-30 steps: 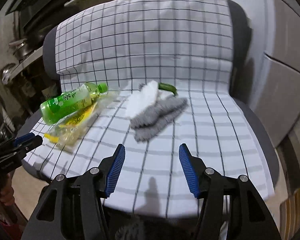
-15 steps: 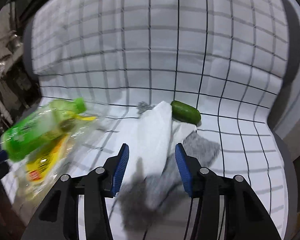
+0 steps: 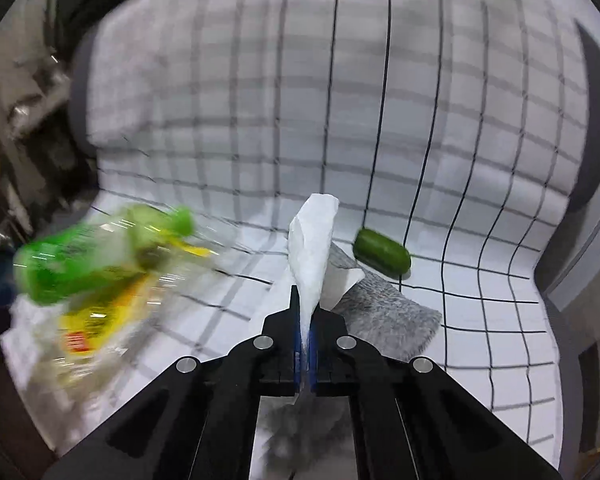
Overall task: Collect trash
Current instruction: 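Grasp the white tissue with the right tool, then grasp the green tea bottle with the left tool while the right tool holds the tissue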
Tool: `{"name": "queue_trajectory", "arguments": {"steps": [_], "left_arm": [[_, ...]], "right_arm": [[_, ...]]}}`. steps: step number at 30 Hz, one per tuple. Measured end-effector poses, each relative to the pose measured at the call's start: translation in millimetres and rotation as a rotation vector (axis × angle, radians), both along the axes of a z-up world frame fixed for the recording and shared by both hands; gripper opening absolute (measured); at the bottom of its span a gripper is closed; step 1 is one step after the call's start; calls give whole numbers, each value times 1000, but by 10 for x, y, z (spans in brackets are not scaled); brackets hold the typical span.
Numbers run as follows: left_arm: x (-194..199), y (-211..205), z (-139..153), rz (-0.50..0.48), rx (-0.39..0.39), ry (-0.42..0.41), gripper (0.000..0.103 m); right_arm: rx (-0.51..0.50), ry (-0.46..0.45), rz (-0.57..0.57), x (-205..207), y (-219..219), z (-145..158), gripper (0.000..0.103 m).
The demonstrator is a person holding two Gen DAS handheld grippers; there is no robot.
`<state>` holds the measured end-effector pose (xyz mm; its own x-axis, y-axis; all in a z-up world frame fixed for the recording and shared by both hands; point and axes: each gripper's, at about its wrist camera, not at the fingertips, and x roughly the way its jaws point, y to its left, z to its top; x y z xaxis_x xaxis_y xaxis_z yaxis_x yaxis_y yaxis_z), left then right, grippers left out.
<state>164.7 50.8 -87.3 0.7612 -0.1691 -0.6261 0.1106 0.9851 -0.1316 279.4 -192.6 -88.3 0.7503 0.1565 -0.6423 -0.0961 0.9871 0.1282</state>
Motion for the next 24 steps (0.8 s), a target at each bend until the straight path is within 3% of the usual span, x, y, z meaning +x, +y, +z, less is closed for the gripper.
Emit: {"name": "queue_trajectory", "arguments": {"steps": [3,5,8,14,19,22,24], "left_arm": [[-42,46,59,17,6,-18,71],[-24,81,78,24,13,-25,80],[93,110,43,37,50,-24,85],[470,213,-139,50,108,4,89],[663,412,-279,35,4,39,89],[676,369,-290,-29,2,31,89],[632,300,-280,-74,4,38,82]], "right_arm": [[78,-77,-4,-420,-107,248,3],[100,-89,-21,-637,-153,319,3],[111,-77,-35,-859,-168,339,3],[64,-68,-35,-1180,-37,257,3],[57,-69,-26,-1285,10,223,3],[68,-65,-27,-1304,3,210,3],[73,-61,-28,-1313,-3,207,3]]}}
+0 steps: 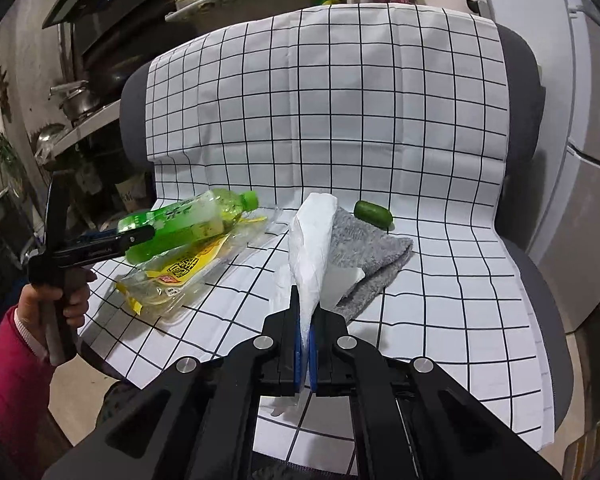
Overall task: Collect trash
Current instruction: 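Grasp the green tea bottle with the left tool while the right tool holds the tissue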
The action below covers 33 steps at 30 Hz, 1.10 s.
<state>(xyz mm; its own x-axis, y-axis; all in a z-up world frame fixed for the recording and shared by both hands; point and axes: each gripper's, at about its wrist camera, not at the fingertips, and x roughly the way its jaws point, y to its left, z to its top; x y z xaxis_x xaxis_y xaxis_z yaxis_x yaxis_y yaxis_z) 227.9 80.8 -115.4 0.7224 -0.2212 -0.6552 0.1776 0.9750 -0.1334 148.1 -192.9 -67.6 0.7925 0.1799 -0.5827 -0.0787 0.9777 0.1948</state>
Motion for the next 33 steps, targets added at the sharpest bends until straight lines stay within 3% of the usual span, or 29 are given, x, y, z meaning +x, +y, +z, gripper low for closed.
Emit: {"name": "queue_trajectory", "arguments": {"steps": [2,6,8,11,14,16,20,25,27,30,33], "left_arm": [[-92,-114,18,-52,-1,9,73],[-355,-451,65,-220,-26,4,71],[-449,-602,83,-258,5,-4,72],[-455,-718,132,-193,61,-31,89],[-333,-656,195,-102,71,-51,92],[-232,-580,207,-65,63,-37,92],[154,-563,144,2,119,28,92],[452,-704,100,-15,169,85,90],[574,-798,56,-12,218,119,88],[731,-848,-18,-13,223,170,81],[800,-864,-74,2,230,187,59]], "right_arm": [[9,5,-1,-18,-6,-14,4],[21,10,-6,-54,-17,-28,4],[28,12,-12,-63,-32,-27,4],[31,6,-18,-93,-48,-8,4],[24,-8,-25,-122,-67,22,4],[17,-14,-30,-122,-78,27,4],[19,-10,-28,-77,-98,2,4],[16,0,-23,3,-110,-43,4],[19,6,-26,33,-124,-65,4],[24,15,-27,79,-142,-99,4],[25,21,-27,94,-151,-127,4]]}}
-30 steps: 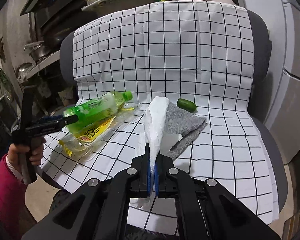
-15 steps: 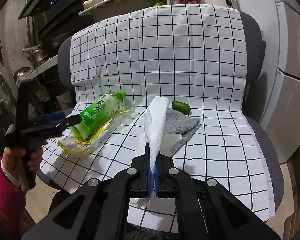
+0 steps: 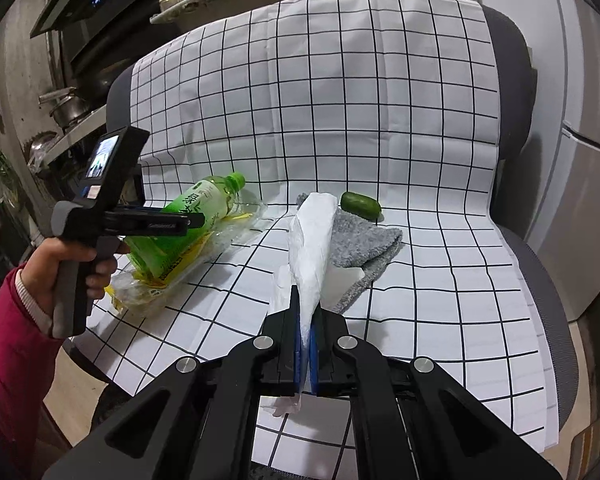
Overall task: Collect trash
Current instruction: 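Grasp the green tea bottle with the left tool while the right tool holds the tissue, then carry the bottle and tissue over the bin and open both tools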
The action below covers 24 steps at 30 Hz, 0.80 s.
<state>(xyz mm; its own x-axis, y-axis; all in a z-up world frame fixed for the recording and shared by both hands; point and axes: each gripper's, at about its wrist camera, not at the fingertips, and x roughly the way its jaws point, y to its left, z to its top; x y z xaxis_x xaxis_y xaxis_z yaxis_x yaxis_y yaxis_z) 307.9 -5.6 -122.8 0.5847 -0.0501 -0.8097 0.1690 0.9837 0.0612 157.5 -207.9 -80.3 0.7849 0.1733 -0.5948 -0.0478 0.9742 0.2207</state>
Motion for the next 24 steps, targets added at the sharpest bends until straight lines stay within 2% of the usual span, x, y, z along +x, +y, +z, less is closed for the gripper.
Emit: {"name": "queue_trajectory", "arguments": {"steps": [6,14,19,24], "left_arm": [[-213,72,161,13,-76,-86,58],[-1028,36,587,-20,-199,-229,57],[-1587,-248,656,-97,-271,-267,57],[-2038,-674,577,-193,-305,-303,57]], "right_arm": [[10,-16,-21,-61,-33,17,4],[37,-96,-96,-350,-164,228,3],[38,-120,-150,-623,-283,313,3],[28,-122,-236,-1026,-510,288,3]]}}
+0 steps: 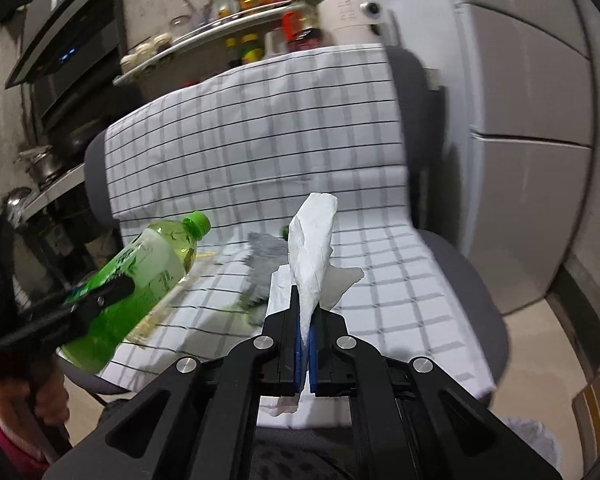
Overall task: Collect trash
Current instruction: 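Carry the bottle and tissue over the bin and open both tools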
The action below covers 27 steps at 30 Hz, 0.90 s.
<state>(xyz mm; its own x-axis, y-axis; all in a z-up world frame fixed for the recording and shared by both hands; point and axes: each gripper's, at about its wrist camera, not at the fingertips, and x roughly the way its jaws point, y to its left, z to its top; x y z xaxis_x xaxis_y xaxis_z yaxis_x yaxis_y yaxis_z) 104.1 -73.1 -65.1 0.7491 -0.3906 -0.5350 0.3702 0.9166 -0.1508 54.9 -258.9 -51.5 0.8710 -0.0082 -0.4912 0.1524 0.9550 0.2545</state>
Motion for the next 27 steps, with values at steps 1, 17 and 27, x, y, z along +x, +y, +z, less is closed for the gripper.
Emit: {"name": "queue_trajectory", "arguments": {"steps": [1,17,27], "left_arm": [[-97,-135,-28,-32,3,-17,57],[-851,-1813,-337,-542,25,-19,57],[-1047,-2741,-752,-730,98,100,57]], "right_arm": [[0,3,-17,-74,-47,-12,3],[14,73,-389,-1593,-917,-356,3],[103,181,-548,-2062,-1472,-956,3]]}}
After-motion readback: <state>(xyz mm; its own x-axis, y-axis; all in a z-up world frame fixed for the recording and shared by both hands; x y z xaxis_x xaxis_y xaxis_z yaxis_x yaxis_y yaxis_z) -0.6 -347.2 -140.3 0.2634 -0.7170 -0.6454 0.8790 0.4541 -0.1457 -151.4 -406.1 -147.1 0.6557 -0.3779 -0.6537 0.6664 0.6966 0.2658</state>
